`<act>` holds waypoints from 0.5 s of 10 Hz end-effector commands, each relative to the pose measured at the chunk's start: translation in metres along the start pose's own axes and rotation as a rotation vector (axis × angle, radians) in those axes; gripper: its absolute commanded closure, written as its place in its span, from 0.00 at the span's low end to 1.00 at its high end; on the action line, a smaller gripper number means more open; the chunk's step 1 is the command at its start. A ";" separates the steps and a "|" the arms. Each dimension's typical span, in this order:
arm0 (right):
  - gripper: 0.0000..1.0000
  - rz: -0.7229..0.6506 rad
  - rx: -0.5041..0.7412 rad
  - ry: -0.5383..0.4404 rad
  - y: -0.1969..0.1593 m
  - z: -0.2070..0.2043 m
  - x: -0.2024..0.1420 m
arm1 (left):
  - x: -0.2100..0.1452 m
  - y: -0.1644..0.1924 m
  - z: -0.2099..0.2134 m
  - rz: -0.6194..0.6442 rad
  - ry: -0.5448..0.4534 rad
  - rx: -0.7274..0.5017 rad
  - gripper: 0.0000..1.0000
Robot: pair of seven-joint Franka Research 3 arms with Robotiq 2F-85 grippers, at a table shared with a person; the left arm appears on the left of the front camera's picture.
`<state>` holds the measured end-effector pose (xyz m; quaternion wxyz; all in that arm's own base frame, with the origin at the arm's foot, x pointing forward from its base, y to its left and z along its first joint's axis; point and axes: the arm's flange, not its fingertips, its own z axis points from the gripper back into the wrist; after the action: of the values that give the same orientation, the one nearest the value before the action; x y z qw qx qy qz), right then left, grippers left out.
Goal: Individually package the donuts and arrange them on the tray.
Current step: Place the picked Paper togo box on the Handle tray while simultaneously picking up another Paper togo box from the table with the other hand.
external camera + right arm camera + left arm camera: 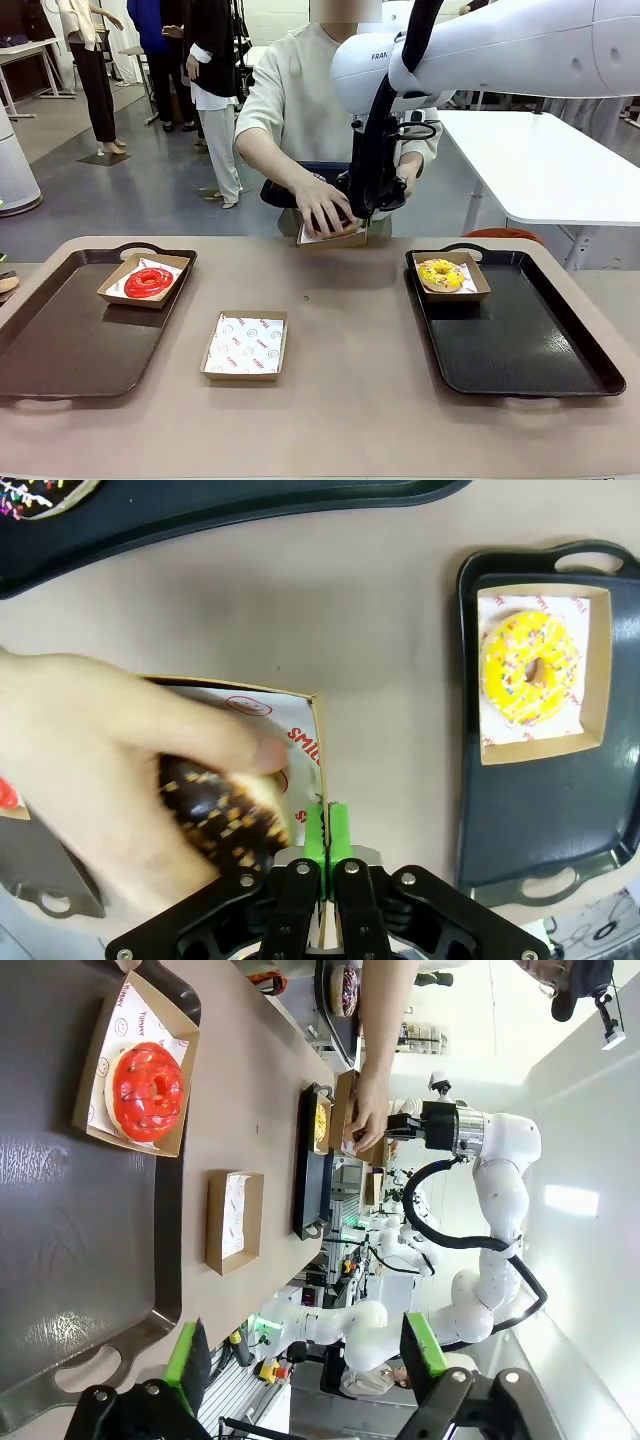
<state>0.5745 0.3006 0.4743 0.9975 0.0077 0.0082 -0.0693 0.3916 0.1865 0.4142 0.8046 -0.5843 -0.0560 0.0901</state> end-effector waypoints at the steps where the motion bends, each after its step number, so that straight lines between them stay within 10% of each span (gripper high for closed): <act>1: 1.00 -0.004 0.004 0.001 -0.002 -0.002 0.000 | -0.001 0.000 0.002 0.000 0.002 -0.008 0.00; 5: 1.00 -0.004 0.004 0.001 -0.002 -0.002 0.000 | -0.001 0.000 0.002 0.000 0.002 -0.008 0.00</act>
<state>0.5747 0.3001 0.4742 0.9975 0.0075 0.0082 -0.0698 0.3916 0.1865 0.4142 0.8046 -0.5843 -0.0560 0.0900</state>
